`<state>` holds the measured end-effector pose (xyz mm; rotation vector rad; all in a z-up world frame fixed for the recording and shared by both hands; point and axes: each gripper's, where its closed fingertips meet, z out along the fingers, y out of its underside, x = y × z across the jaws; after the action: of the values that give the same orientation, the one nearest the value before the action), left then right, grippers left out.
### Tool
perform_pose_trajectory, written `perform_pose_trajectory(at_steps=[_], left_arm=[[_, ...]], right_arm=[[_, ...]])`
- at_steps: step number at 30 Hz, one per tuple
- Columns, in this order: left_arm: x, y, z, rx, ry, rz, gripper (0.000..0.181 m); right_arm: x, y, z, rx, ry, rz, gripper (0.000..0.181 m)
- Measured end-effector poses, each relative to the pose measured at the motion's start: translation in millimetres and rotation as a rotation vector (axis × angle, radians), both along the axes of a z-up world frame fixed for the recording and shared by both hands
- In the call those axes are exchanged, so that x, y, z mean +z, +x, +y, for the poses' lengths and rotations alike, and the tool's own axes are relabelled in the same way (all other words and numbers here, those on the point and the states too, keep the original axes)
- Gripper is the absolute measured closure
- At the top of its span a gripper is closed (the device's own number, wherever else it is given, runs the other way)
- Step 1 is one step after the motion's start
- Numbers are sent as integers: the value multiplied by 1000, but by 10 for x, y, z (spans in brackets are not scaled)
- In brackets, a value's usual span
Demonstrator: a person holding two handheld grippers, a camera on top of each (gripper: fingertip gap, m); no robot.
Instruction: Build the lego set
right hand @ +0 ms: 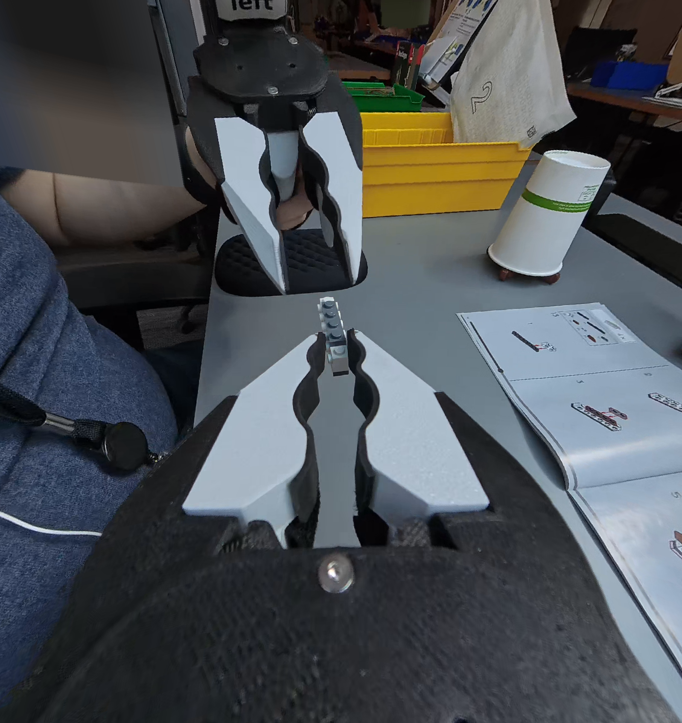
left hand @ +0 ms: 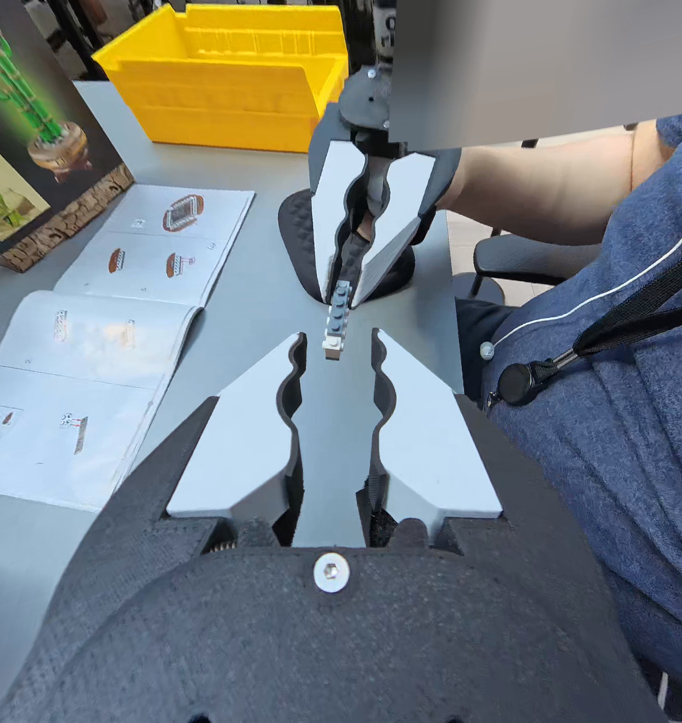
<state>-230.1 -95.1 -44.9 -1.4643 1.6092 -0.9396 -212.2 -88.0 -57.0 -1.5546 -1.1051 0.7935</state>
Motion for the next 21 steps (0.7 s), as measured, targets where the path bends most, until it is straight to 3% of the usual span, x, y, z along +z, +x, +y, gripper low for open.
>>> perform_pose_trajectory(at_steps=[2, 4, 6, 16, 18, 21], left_arm=[[-161, 34, -36, -38, -28, 83, 150], [-284, 88, -27, -43, -19, 134, 168], [-346, 137, 6, -34, 16, 145, 172], [-331, 181, 62, -14, -47, 106, 172], [-398, 116, 205, 30, -20, 138, 172], [-637, -109, 679, 166, 87, 258, 172]], right_arm=[[2, 11, -2, 19, 16, 5, 171], [22, 5, -17, 41, 18, 32, 171], [-21, 11, -12, 46, 5, 26, 171], [-45, 51, 50, 61, -13, 65, 169], [-87, 123, 190, -17, 24, 22, 153], [-170, 335, 432, -175, 163, -74, 150]])
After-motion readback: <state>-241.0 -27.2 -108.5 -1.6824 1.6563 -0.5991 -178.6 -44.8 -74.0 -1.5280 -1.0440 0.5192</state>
